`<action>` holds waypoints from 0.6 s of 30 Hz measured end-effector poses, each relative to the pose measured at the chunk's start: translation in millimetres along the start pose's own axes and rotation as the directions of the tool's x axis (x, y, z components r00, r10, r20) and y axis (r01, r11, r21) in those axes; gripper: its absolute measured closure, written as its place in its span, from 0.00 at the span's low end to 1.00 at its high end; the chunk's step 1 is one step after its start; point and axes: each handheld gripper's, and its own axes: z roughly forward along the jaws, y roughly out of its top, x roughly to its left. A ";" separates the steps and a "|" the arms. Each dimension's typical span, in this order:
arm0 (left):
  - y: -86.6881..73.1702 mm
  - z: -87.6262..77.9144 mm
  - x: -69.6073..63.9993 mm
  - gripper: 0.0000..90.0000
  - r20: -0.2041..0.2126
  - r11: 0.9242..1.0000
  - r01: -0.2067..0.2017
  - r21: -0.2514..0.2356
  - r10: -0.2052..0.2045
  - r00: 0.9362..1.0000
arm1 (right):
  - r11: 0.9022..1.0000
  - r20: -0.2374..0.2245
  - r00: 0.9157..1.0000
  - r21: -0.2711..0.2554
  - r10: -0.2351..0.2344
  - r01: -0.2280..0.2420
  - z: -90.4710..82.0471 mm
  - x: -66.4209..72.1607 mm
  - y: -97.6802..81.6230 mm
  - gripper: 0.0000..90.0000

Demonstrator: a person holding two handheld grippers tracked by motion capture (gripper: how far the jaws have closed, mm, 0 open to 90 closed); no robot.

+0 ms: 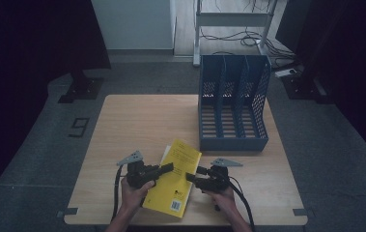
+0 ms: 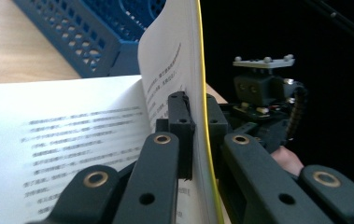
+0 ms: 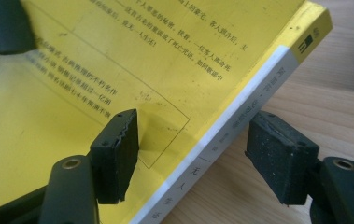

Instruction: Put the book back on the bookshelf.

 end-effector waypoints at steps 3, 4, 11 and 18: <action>1.4 -2.0 -6.4 0.96 0.000 1.000 -0.019 -0.016 0.019 1.000 | 1.000 -0.043 0.999 -0.006 0.011 -0.011 -0.1 -0.7 1.3 0.37; 1.5 -2.4 -6.6 0.96 0.006 1.000 -0.015 -0.018 0.015 1.000 | 1.000 -0.049 0.999 -0.007 0.011 -0.011 -0.3 -0.7 1.4 0.37; 0.7 -1.3 -7.3 0.96 0.035 1.000 0.005 -0.021 -0.004 0.999 | 1.000 -0.098 0.995 0.004 0.027 -0.027 1.0 -2.2 1.6 0.30; 1.1 -0.9 -4.7 0.96 0.067 1.000 0.019 -0.017 -0.018 0.998 | 0.999 -0.096 0.995 -0.022 0.032 -0.034 -1.6 -1.4 2.7 0.24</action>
